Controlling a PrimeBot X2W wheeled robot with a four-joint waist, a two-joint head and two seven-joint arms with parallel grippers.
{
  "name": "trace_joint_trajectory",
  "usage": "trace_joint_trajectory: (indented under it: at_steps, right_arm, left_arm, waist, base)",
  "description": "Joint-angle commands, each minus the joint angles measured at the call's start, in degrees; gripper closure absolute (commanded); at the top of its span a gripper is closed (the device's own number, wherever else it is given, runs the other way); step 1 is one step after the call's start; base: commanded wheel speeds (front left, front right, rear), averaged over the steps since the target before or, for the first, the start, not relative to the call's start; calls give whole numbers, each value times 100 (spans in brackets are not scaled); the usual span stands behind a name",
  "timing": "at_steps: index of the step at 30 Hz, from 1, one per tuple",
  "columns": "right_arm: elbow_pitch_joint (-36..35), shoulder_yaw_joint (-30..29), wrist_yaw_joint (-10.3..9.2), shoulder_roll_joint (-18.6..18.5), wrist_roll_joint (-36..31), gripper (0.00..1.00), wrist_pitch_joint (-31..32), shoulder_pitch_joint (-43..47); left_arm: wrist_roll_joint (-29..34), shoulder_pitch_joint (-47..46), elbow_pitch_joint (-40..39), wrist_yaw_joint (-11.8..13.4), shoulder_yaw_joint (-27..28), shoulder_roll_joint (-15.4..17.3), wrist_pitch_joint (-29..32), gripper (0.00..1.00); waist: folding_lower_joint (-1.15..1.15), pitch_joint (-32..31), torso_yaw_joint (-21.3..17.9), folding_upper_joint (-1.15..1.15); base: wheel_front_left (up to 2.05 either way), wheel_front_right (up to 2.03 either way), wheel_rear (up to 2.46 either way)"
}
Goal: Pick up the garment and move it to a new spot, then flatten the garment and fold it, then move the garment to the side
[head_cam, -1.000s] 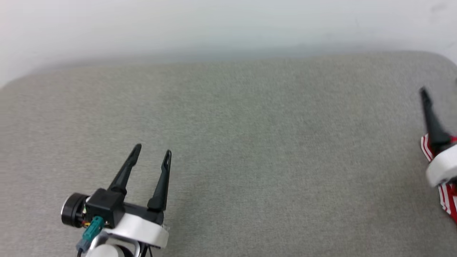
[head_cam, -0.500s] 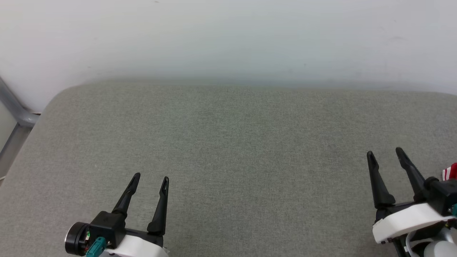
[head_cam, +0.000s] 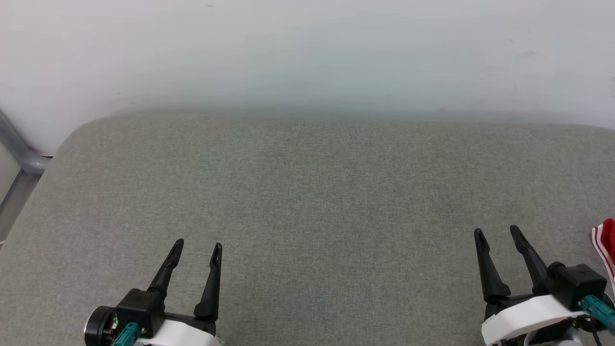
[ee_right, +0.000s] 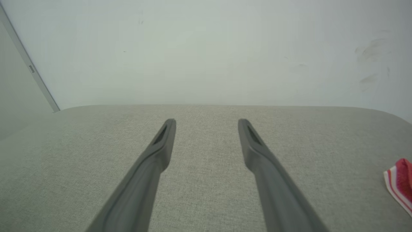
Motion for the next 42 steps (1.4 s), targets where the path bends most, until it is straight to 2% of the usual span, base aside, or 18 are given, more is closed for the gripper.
trace_joint_trajectory:
  at_steps: [1,27,28,30,42]
  right_arm:
    - [28,12,-7,50,8,0,-52,-83]
    - [52,34,-7,65,-41,0,-162,-178]
    - [86,34,0,32,-28,100,-137,-97]
    - [184,40,1,34,-23,100,-131,-35]
    - [244,-88,0,95,1305,100,215,-101]
  left_arm:
    - [93,13,-7,-19,8,8,-14,0]
    - [11,-50,-79,-93,305,-204,-14,0]
    - [15,-37,-38,-85,294,-198,0,100]
    - [11,11,59,-85,281,-207,10,100]
    - [-1444,-111,229,-77,326,-174,300,100]
  waist:
    - [0,3,-10,0]
    - [0,160,-75,0]
    - [0,161,-75,0]
    - [0,162,-76,0]
    - [0,149,-100,0]
  base:
    - [0,0,0]
    - [0,0,0]
    - [0,0,0]
    - [0,0,0]
    - [0,0,0]
